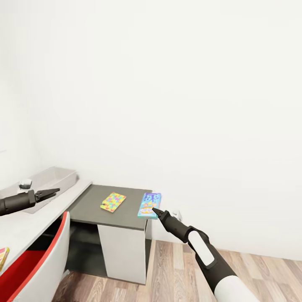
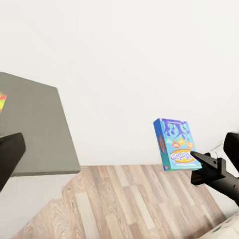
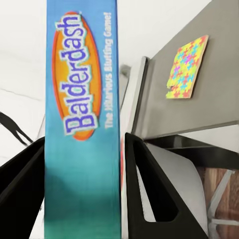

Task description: Put all the toys in the child's room - the three board games (two on the bed and one on the table), the two jigsaw puzzles on the table, and the tennis ball on the table - inside the toy box on the table in the child's room.

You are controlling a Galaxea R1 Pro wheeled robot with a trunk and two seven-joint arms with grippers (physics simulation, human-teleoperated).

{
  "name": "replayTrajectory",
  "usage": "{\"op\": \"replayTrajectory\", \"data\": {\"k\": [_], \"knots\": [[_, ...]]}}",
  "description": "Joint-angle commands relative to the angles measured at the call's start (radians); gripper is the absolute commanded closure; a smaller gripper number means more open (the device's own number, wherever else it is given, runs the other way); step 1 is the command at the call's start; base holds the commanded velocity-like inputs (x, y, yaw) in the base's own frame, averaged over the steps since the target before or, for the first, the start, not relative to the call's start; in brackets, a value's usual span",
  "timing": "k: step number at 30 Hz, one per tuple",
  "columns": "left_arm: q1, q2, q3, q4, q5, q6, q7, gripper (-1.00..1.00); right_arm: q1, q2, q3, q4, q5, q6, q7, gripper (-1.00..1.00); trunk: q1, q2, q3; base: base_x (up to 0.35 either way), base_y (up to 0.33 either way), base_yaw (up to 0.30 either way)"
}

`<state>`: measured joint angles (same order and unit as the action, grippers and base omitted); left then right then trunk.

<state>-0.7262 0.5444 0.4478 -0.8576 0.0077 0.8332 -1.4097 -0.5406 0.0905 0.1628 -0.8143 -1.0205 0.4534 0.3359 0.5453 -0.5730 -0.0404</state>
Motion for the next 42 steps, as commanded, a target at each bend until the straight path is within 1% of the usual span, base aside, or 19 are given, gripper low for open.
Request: {"op": "replayTrajectory", "data": {"k": [1, 7, 10, 29, 42], "knots": [[-0.001, 0.000, 0.000, 0.000, 0.001, 0.010, -0.003, -1.00, -0.001, 0.000, 0.000, 0.000, -0.007, 0.004, 0.000, 1.00, 0.000, -0.002, -0.002, 0.000, 0.000, 0.290], [-0.001, 0.000, 0.000, 0.000, 0.000, 0.010, -0.003, -1.00, -0.001, 0.000, 0.000, 0.000, -0.007, 0.004, 0.000, 1.00, 0.000, -0.002, -0.002, 0.000, 0.000, 0.287], [-0.001, 0.000, 0.000, 0.000, 0.000, 0.011, -0.003, -1.00, -0.001, 0.000, 0.000, 0.000, -0.007, 0.004, 0.000, 1.00, 0.000, -0.002, -0.002, 0.000, 0.000, 0.146], [-0.001, 0.000, 0.001, 0.000, 0.000, 0.010, -0.003, -1.00, -0.001, 0.001, 0.001, 0.000, -0.007, 0.003, 0.000, 1.00, 0.000, -0.002, -0.002, 0.000, 0.000, 0.026], [-0.001, 0.000, 0.001, 0.000, 0.000, 0.010, -0.003, -1.00, -0.001, 0.002, 0.011, 0.000, -0.007, 0.002, -0.001, 1.00, 0.000, -0.002, -0.002, 0.036, 0.000, 0.255]]}}
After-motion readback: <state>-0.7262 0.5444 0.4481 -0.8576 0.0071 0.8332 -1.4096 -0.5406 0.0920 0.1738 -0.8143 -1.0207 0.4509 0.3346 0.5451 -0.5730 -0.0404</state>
